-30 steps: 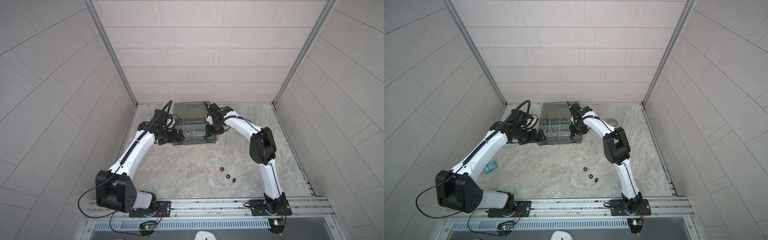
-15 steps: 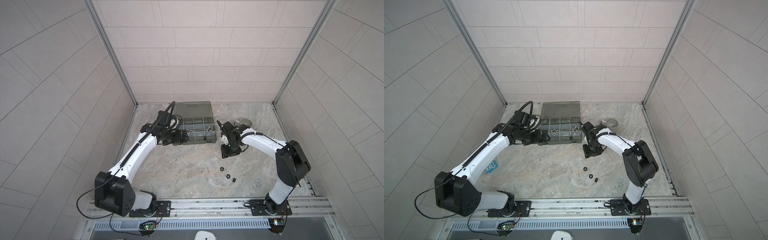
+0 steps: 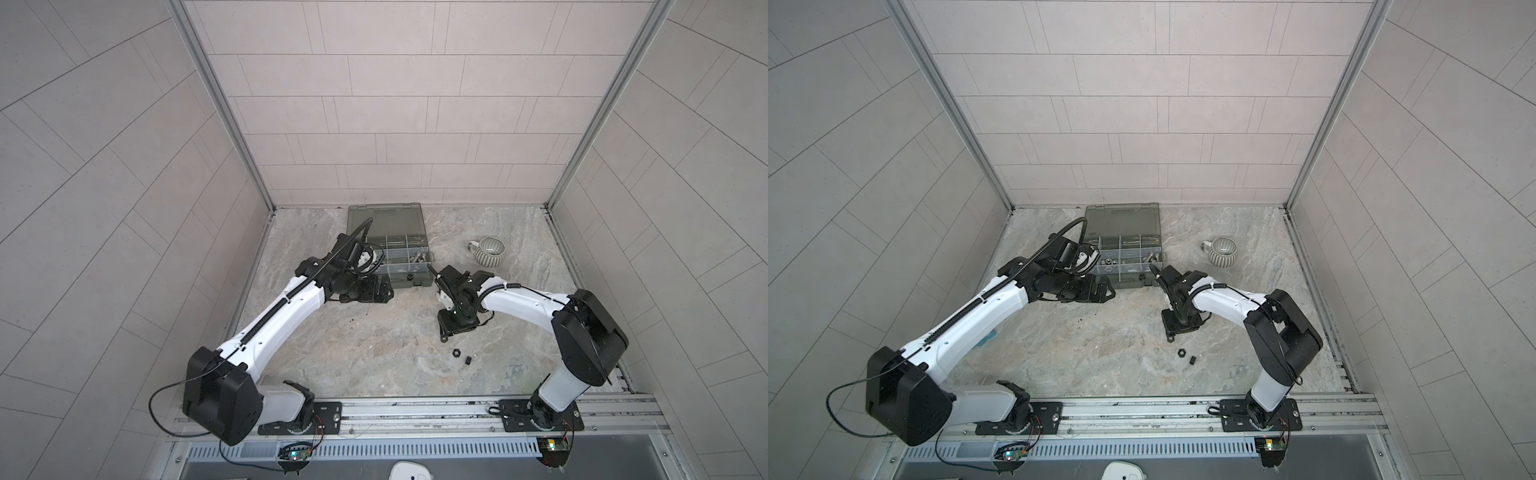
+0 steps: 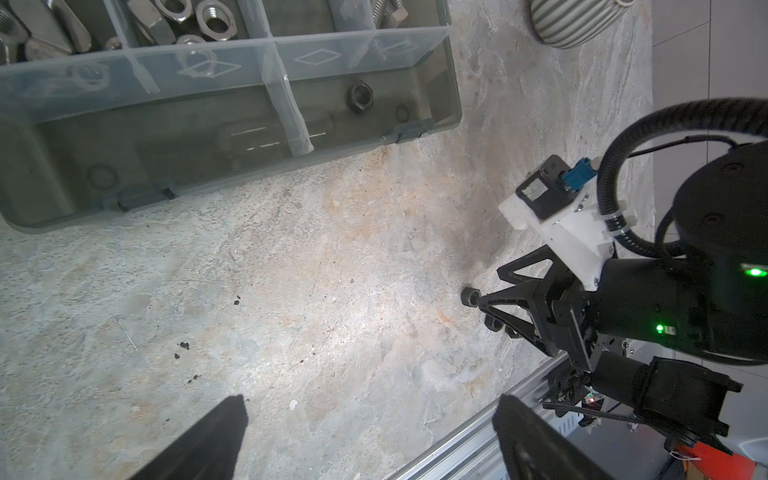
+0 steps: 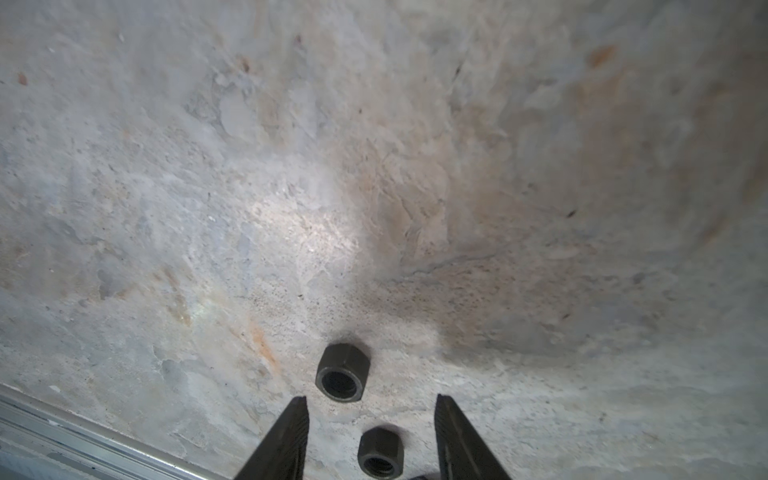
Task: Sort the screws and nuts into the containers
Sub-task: 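Return the right gripper to the black nuts and close on another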
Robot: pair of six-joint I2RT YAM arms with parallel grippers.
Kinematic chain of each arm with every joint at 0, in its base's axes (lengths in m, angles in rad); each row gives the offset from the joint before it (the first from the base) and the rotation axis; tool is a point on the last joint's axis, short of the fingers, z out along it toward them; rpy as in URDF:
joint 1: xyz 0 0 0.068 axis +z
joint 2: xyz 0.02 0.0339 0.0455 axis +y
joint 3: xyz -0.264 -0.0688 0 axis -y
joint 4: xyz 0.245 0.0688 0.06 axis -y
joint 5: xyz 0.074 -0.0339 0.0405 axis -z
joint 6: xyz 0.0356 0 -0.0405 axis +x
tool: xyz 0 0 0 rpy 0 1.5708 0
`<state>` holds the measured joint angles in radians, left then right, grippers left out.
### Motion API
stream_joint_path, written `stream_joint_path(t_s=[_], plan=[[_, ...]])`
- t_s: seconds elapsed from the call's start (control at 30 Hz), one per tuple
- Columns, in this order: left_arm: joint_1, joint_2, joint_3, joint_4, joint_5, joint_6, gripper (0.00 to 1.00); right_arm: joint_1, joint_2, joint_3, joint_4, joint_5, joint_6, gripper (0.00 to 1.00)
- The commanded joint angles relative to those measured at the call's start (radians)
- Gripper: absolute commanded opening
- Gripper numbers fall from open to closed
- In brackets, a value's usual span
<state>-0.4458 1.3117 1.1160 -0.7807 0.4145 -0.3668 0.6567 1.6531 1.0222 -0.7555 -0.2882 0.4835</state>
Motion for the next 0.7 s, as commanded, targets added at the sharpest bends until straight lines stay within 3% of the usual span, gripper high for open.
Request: stream_joint_path(t_s=[0.0, 0.23, 0.67], plan=[[-0.005, -0.044, -0.017, -0.030, -0.031, -0.005, 1.00, 0.021, 0.003, -0.013, 0.033, 0.000, 0.036, 0.49], [-0.004, -0.064, -0.030, -0.049, -0.045, 0.003, 1.00, 0.028, 0.032, -0.015, 0.055, 0.000, 0.047, 0.37], [-0.004, -0.011, 0.014, -0.059, -0.051, 0.031, 1.00, 0.032, 0.083, 0.001, 0.028, 0.007, 0.040, 0.27]])
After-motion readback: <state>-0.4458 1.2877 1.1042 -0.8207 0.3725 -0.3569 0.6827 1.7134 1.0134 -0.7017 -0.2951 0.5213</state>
